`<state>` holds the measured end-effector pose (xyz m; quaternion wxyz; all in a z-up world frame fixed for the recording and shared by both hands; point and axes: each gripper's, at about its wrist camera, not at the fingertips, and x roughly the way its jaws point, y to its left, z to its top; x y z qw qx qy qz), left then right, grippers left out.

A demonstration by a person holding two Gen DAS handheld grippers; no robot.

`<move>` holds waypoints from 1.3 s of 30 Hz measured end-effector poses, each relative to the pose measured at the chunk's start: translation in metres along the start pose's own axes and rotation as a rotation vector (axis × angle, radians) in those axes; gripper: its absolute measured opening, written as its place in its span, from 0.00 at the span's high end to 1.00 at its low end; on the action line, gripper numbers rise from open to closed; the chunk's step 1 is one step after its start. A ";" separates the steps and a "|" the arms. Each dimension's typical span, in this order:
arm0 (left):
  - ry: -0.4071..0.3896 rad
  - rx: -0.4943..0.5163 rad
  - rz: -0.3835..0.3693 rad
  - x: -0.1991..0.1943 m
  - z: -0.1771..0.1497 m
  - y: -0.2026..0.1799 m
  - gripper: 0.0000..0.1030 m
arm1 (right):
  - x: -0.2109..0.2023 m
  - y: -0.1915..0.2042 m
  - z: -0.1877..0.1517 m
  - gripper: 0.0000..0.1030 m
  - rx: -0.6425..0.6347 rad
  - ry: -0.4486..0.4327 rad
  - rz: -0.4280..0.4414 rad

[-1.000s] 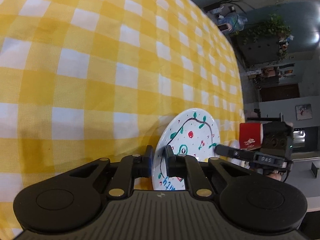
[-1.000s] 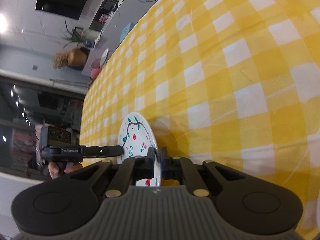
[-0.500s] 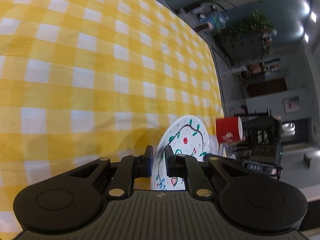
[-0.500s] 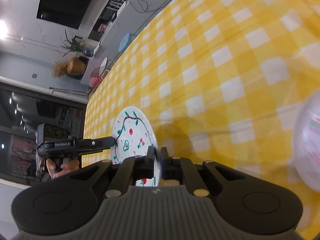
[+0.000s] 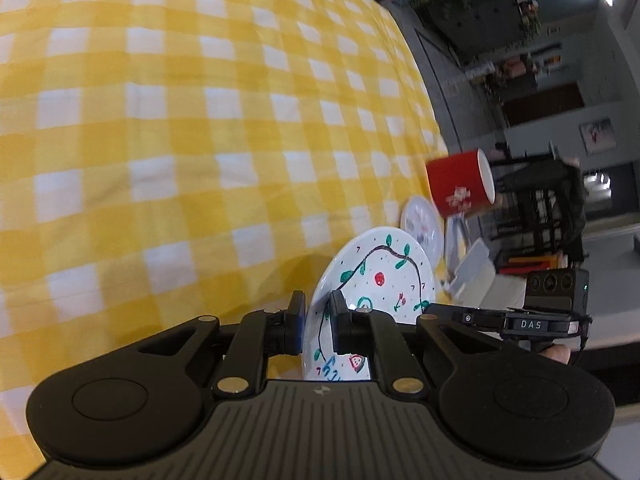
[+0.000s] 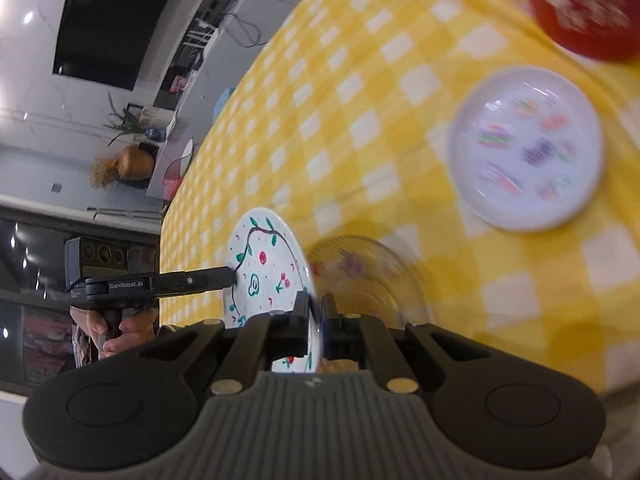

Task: Organize plates and bowls
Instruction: 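Carry the Fruity plate on edge with both grippers over the glass plate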

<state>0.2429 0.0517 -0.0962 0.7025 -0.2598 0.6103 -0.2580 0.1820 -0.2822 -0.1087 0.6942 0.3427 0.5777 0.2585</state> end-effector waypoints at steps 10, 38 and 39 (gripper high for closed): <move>0.052 0.049 0.050 0.025 -0.007 -0.020 0.87 | -0.013 -0.024 -0.017 0.96 0.068 0.005 -0.030; 0.056 0.160 0.220 0.042 -0.018 -0.048 0.84 | -0.014 -0.022 -0.028 0.93 -0.030 -0.075 -0.217; 0.055 0.167 0.231 0.042 -0.018 -0.049 0.84 | -0.012 -0.021 -0.028 0.93 -0.035 -0.076 -0.223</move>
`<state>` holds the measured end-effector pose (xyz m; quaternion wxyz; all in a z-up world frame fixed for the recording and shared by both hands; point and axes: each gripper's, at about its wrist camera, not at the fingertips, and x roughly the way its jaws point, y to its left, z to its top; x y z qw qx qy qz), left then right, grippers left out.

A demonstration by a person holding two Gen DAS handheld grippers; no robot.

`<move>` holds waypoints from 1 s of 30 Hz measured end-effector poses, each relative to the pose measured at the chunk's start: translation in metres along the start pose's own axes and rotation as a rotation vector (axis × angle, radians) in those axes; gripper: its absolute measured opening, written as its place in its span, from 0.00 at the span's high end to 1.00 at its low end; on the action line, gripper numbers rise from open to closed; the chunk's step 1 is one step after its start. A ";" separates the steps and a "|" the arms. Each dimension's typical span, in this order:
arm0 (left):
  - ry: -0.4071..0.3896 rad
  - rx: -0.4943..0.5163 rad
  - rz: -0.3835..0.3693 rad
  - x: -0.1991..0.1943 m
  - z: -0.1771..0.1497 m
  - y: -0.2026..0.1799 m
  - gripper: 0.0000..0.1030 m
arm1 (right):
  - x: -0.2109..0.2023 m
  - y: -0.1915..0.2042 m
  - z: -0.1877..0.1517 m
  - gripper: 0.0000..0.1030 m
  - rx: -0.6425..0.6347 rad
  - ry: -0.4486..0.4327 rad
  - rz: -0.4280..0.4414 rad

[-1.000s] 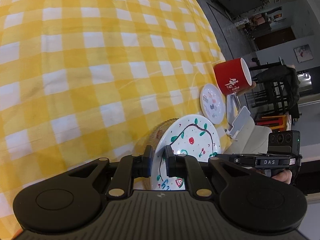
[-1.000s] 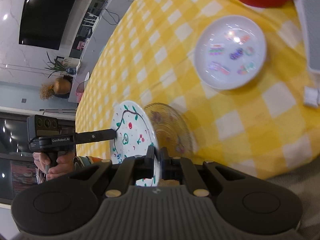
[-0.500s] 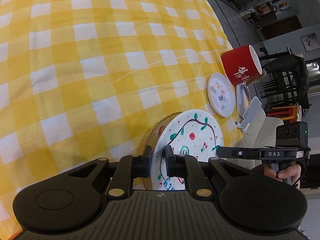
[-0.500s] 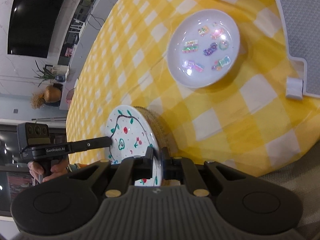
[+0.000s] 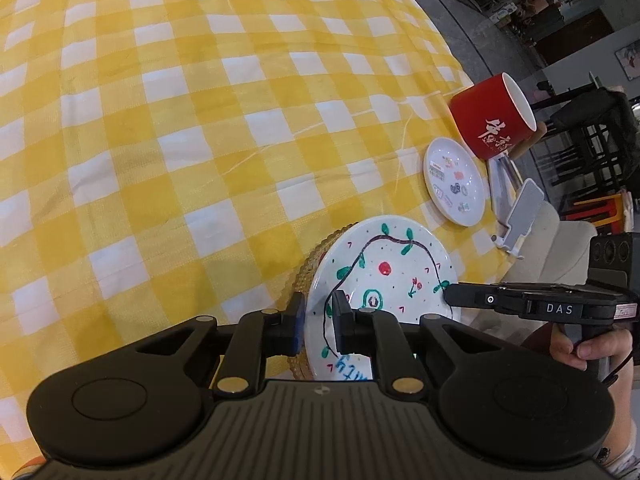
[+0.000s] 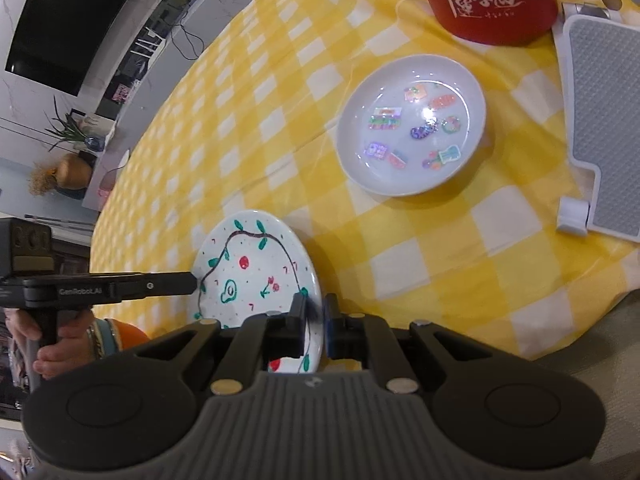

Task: Organize plates and bowls
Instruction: 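Carry the Fruity plate on edge with both grippers over the glass plate, then lower the Fruity plate flat onto the glass plate and open both grippers, then move both grippers to the small white sticker plate beside the red mug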

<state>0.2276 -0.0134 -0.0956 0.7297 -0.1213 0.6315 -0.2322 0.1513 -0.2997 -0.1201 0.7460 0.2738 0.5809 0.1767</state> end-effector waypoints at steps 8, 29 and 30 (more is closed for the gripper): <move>-0.006 0.063 0.122 -0.001 -0.005 -0.015 0.85 | 0.003 0.009 0.003 0.93 -0.021 -0.019 -0.007; -0.169 0.132 0.385 -0.032 -0.015 -0.030 0.56 | 0.006 0.027 0.000 0.87 -0.135 -0.074 -0.087; -0.176 0.127 0.388 -0.034 -0.015 -0.030 0.55 | 0.005 0.030 -0.001 0.86 -0.162 -0.094 -0.111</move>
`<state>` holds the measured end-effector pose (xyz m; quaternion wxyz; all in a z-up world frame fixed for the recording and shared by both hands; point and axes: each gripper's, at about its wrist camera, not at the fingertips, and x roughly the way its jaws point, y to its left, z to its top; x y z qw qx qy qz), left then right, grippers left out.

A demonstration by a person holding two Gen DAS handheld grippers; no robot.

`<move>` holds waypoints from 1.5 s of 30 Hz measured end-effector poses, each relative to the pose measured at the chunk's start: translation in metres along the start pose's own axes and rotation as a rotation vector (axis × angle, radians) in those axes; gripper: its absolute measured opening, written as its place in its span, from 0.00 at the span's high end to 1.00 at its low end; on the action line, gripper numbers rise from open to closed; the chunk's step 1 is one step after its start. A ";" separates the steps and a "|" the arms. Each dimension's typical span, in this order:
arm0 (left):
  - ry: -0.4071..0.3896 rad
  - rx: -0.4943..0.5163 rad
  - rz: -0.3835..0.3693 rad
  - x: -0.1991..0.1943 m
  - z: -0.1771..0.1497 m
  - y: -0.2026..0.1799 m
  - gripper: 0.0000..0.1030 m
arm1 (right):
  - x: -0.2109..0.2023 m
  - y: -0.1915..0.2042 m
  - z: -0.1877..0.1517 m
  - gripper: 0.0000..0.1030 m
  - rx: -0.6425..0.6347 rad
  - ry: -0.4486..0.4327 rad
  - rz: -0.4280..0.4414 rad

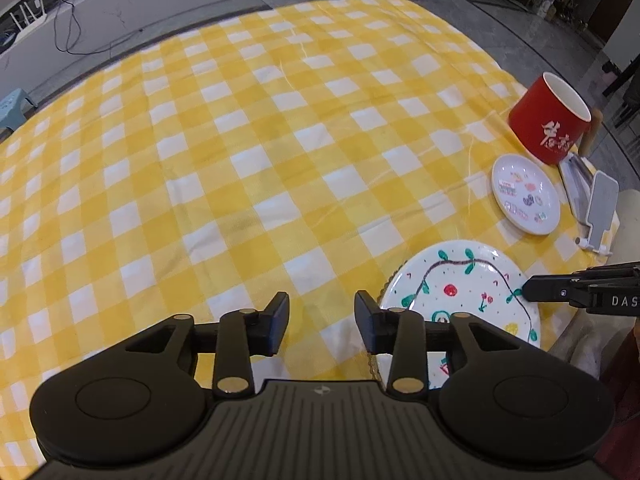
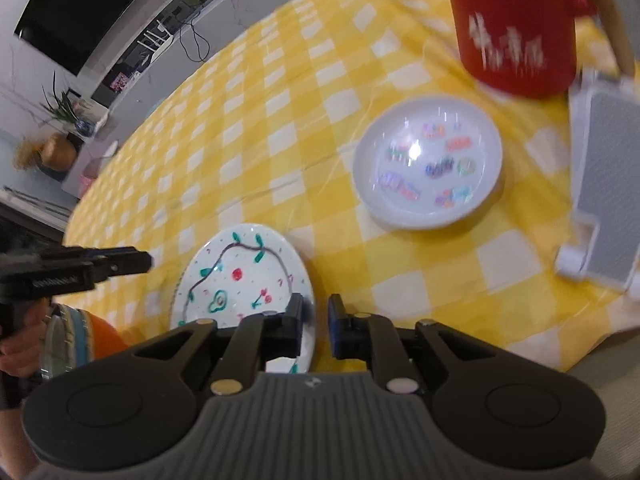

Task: Organize plates and bowls
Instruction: 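Move both grippers to the small white sticker plate beside the red mug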

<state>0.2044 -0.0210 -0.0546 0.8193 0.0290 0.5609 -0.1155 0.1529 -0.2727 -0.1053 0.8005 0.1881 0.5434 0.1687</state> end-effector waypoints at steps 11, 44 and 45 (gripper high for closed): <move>-0.117 -0.127 0.032 -0.047 0.001 0.021 0.49 | -0.034 0.001 0.009 0.40 -0.049 -0.184 -0.063; -0.069 -0.083 -0.107 -0.018 0.020 -0.130 0.44 | -0.105 -0.057 0.047 0.27 -0.029 -0.309 -0.248; -0.058 -0.084 -0.112 -0.013 0.021 -0.133 0.44 | -0.103 -0.060 0.047 0.27 -0.007 -0.302 -0.218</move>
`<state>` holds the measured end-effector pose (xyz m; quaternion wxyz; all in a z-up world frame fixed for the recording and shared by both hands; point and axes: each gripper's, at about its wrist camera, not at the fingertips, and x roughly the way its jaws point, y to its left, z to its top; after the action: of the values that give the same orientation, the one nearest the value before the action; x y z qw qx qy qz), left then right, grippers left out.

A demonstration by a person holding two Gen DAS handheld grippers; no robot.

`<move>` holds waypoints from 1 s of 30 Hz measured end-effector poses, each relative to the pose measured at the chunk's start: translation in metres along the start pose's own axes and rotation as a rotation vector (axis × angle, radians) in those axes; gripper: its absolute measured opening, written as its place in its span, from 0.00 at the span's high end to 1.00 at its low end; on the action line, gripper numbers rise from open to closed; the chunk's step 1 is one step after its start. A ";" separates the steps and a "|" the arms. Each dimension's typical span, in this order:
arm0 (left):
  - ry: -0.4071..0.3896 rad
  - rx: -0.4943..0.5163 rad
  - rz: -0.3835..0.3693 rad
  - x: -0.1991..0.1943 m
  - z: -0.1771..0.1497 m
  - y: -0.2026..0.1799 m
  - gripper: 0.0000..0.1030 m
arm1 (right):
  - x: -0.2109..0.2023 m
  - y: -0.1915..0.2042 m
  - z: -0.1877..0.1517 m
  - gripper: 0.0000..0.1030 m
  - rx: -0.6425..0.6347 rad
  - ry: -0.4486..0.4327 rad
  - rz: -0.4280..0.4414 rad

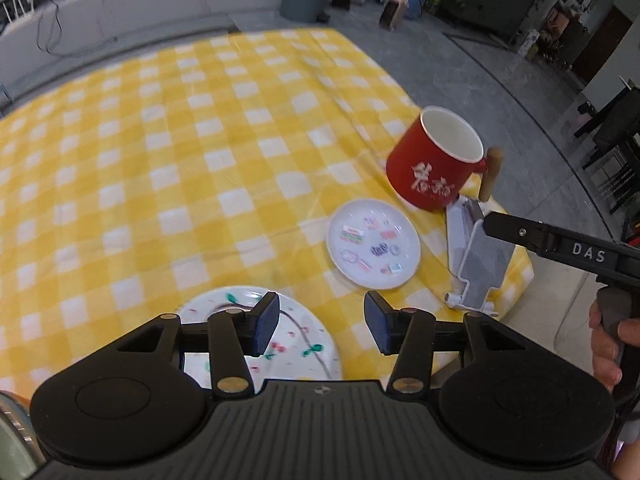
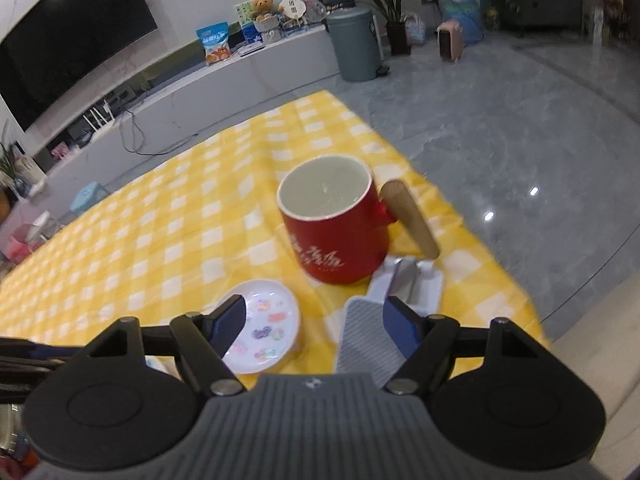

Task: Organize plates and bowls
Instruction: 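Move both grippers to the small white sticker plate beside the red mug, then close both grippers on the sticker plate rim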

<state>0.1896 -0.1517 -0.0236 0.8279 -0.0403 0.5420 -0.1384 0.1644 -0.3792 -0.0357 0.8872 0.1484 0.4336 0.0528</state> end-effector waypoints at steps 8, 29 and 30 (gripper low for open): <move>0.020 -0.087 0.077 0.042 0.008 0.002 0.43 | 0.023 0.021 -0.005 0.38 -0.001 0.075 0.111; 0.025 -0.065 0.108 0.106 0.023 -0.018 0.83 | 0.106 0.039 -0.018 0.84 -0.098 0.253 -0.076; 0.025 -0.066 0.108 0.106 0.023 -0.018 0.86 | 0.107 0.038 -0.018 0.84 -0.099 0.252 -0.077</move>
<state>0.2470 -0.1999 -0.1044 0.8256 -0.0364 0.5579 -0.0759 0.2173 -0.3150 -0.1147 0.8334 0.0799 0.5437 0.0583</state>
